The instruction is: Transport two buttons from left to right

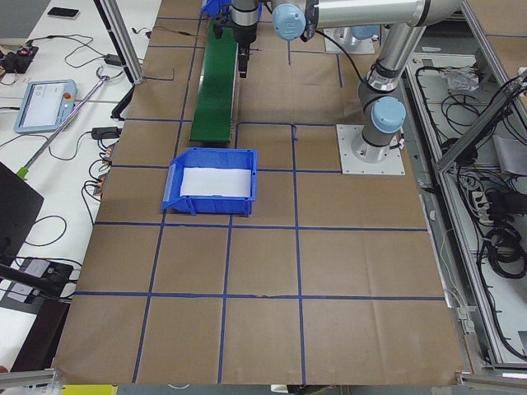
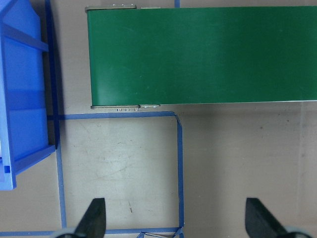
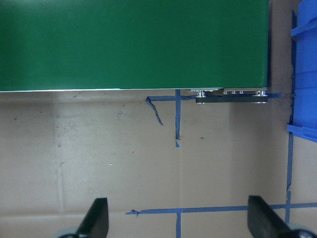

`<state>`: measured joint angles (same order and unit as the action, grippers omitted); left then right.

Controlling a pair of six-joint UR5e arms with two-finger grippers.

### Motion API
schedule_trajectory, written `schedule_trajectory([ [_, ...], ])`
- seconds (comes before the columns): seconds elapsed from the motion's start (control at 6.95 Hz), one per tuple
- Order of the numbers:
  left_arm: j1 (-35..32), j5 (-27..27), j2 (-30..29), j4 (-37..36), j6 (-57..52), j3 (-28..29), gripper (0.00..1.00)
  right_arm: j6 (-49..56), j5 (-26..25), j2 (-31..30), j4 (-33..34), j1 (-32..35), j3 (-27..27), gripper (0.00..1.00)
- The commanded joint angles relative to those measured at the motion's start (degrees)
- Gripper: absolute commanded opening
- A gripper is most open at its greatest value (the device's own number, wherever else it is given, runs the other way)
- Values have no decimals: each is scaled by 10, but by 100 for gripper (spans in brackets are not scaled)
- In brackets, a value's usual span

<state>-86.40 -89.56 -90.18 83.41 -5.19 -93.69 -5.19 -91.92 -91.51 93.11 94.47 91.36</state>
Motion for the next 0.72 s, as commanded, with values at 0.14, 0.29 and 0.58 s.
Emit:
schedule_trajectory([
  [0.14,0,0,0,0,0,0,100,3,-1,2,1,-1,5,100],
  [0.29,0,0,0,0,0,0,100,4,-2,3,1,-1,3,100],
  [0.58,0,0,0,1,0,0,100,4,-2,3,1,-1,0,100],
])
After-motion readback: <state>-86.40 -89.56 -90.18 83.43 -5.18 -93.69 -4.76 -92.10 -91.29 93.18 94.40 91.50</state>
